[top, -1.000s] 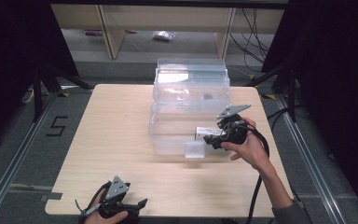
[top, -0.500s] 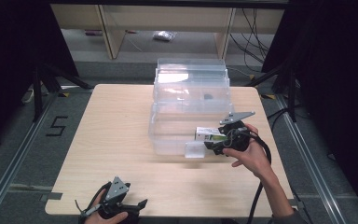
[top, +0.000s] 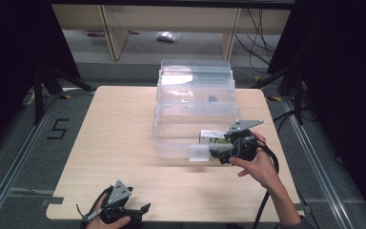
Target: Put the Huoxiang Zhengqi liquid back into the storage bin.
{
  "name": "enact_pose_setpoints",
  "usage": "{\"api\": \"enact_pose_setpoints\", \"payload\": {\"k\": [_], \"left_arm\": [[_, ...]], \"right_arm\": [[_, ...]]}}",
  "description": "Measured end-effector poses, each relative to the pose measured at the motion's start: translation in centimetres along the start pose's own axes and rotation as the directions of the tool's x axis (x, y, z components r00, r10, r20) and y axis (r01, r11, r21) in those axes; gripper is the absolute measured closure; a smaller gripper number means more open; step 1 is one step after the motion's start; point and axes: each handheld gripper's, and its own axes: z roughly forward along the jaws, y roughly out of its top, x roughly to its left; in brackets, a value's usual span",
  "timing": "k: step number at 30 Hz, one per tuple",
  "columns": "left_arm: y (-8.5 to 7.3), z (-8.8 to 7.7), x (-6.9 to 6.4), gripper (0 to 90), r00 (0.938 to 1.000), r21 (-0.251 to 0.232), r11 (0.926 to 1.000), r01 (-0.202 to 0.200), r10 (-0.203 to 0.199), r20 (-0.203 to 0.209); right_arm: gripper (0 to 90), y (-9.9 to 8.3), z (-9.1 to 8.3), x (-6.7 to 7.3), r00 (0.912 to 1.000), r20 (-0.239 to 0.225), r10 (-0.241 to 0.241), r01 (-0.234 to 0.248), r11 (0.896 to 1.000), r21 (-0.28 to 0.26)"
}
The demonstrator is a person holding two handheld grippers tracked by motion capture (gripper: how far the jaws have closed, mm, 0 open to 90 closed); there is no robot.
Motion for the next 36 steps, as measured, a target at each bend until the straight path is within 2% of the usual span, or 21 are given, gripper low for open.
{"api": "enact_pose_setpoints", "payload": {"k": [3,5,6,9,11,13,14,15,16,17,18,19,22,23,24,26,27,29,31,33,36], "left_arm": [[0.0,0.0,0.0,14.8,1.0000,-0.006,1.0000,0.004,-0.004,0.000],[0.0,0.0,0.0,14.8,1.0000,-0.002,1.0000,0.006,-0.006,-0.001],[0.0,0.0,0.0,14.8,1.0000,-0.002,1.0000,0.006,-0.006,-0.001],[0.0,0.1,0.0,14.8,1.0000,-0.003,1.0000,0.007,-0.007,-0.006],[0.0,0.1,0.1,14.8,1.0000,-0.002,1.0000,0.003,-0.003,-0.008],[0.0,0.1,0.0,14.8,0.9999,-0.006,1.0000,0.007,-0.007,-0.008],[0.0,0.1,0.0,14.8,0.9999,-0.009,0.9999,0.011,-0.011,-0.003],[-0.1,0.1,0.0,14.8,0.9999,-0.015,0.9998,0.014,-0.014,0.002],[0.0,0.1,0.1,14.8,1.0000,-0.006,1.0000,0.002,-0.002,-0.003],[0.0,0.1,0.1,14.8,0.9999,-0.003,1.0000,0.006,-0.006,-0.011],[0.0,0.1,0.1,14.8,0.9999,-0.003,1.0000,0.004,-0.004,-0.011],[0.0,0.1,0.1,14.8,0.9999,-0.002,1.0000,0.004,-0.004,-0.011],[-0.1,0.1,0.1,14.8,0.9999,-0.003,1.0000,0.007,-0.007,-0.010],[-0.1,0.1,0.1,14.8,0.9999,-0.003,1.0000,0.008,-0.008,-0.011],[-0.1,0.1,0.1,14.8,0.9999,-0.002,1.0000,0.009,-0.009,-0.011],[-0.1,0.1,0.1,14.8,0.9999,-0.002,1.0000,0.008,-0.008,-0.011],[-0.1,0.1,0.1,14.8,0.9999,-0.002,1.0000,0.008,-0.008,-0.011],[-0.1,0.1,0.0,14.8,0.9999,-0.002,0.9999,0.010,-0.010,-0.011],[-0.1,0.1,0.0,14.8,0.9998,0.000,0.9999,0.010,-0.010,-0.016],[-0.1,0.1,0.1,14.8,0.9999,0.002,1.0000,0.004,-0.004,-0.015],[-0.1,0.1,0.0,14.8,0.9998,0.000,0.9999,0.010,-0.010,-0.016]], "right_arm": [[21.2,-0.6,0.1,0.4,0.9998,0.019,0.002,-0.001,1.000,-0.026],[21.2,-1.0,0.0,0.6,0.9995,0.018,-0.024,0.025,1.000,-0.011],[21.2,-1.2,-0.1,0.9,1.0000,0.010,-0.001,0.001,1.000,-0.005],[20.8,-1.5,-0.2,1.1,0.9998,0.004,-0.019,0.019,1.000,0.001],[20.7,-2.0,-0.3,1.8,0.9999,-0.007,0.013,-0.013,1.000,-0.002],[20.7,-2.4,-0.1,1.8,0.9992,-0.009,-0.039,0.039,0.999,-0.032],[20.7,-2.6,-0.2,2.2,1.0000,-0.005,0.001,-0.002,1.000,-0.020],[20.6,-2.7,0.0,2.1,0.9995,-0.007,-0.032,0.031,0.999,-0.043],[20.6,-2.8,-0.1,2.3,0.9996,-0.018,-0.021,0.021,1.000,-0.019],[20.6,-3.0,0.0,2.2,0.9992,-0.018,-0.036,0.036,0.999,-0.027],[20.6,-3.2,0.1,2.6,0.9998,-0.018,-0.001,0.001,1.000,-0.014],[20.6,-3.3,0.2,2.5,0.9991,-0.031,-0.029,0.028,0.999,-0.031],[20.6,-3.6,0.3,2.7,0.9994,-0.030,-0.018,0.018,0.999,-0.027],[20.6,-4.0,0.6,3.0,0.9995,-0.033,-0.004,0.003,0.999,-0.047],[20.6,-4.0,0.6,2.9,0.9984,-0.048,-0.028,0.027,0.999,-0.035],[20.6,-4.5,0.8,3.0,0.9983,-0.046,-0.036,0.034,0.999,-0.042],[20.6,-4.6,0.7,3.3,0.9992,-0.040,0.000,-0.001,0.999,-0.032],[20.7,-4.9,1.0,3.3,0.9979,-0.059,-0.025,0.022,0.999,-0.047],[20.6,-5.3,1.0,3.6,0.9987,-0.051,-0.001,-0.001,0.999,-0.038],[20.4,-5.6,1.2,3.6,0.9985,-0.053,-0.015,0.012,0.999,-0.049],[19.9,-6.1,1.5,3.9,0.9980,-0.062,-0.004,0.001,0.999,-0.042]]}}
